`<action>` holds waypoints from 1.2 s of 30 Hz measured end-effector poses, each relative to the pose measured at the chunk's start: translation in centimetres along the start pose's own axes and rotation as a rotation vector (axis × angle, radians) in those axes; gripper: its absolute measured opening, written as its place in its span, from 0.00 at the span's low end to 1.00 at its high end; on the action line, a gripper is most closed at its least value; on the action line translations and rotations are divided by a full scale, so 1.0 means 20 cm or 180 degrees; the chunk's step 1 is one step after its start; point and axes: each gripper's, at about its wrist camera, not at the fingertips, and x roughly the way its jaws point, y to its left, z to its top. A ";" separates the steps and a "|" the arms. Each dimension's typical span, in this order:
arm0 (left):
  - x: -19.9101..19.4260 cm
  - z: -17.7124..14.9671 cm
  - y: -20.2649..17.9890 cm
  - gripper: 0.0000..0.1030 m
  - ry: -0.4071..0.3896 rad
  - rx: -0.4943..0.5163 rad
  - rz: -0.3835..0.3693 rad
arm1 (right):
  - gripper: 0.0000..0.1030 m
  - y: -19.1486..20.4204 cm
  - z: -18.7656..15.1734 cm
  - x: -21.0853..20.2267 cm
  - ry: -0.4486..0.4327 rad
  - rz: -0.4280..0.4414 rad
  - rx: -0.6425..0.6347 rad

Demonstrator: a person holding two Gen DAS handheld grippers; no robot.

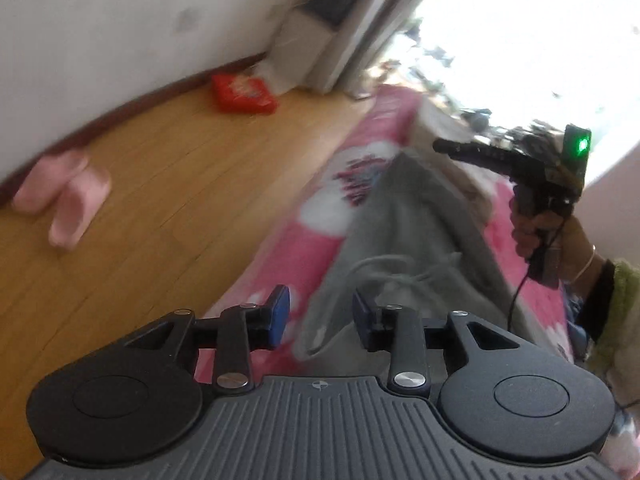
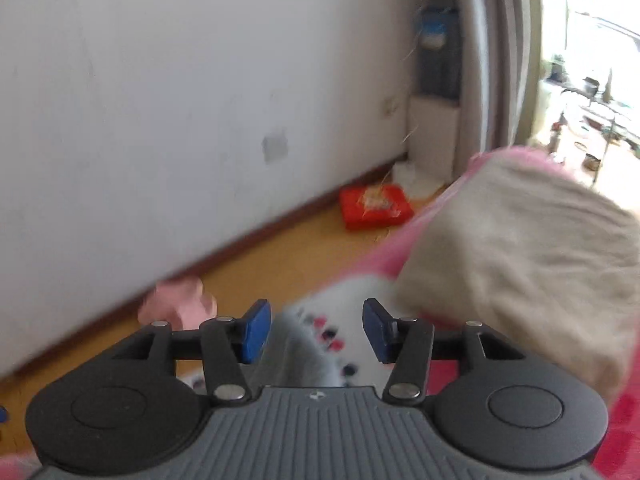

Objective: Fold clothes

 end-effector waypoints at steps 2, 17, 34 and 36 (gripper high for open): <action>0.08 0.02 -0.06 0.34 0.0097 0.0234 -0.0115 | 0.52 -0.01 0.02 -0.10 0.0018 0.0147 0.0114; 0.41 0.01 -0.18 0.34 0.0596 0.0977 -0.0415 | 0.54 0.32 -0.08 0.13 0.1739 -0.0083 0.0745; 0.37 -0.14 -0.40 0.11 0.0203 0.1615 -0.0707 | 0.57 0.37 -0.09 0.30 0.1933 -0.0487 0.0688; 0.35 -0.15 -0.42 0.11 0.0187 0.1708 -0.0715 | 0.46 0.36 -0.09 0.30 0.1918 -0.0491 0.0665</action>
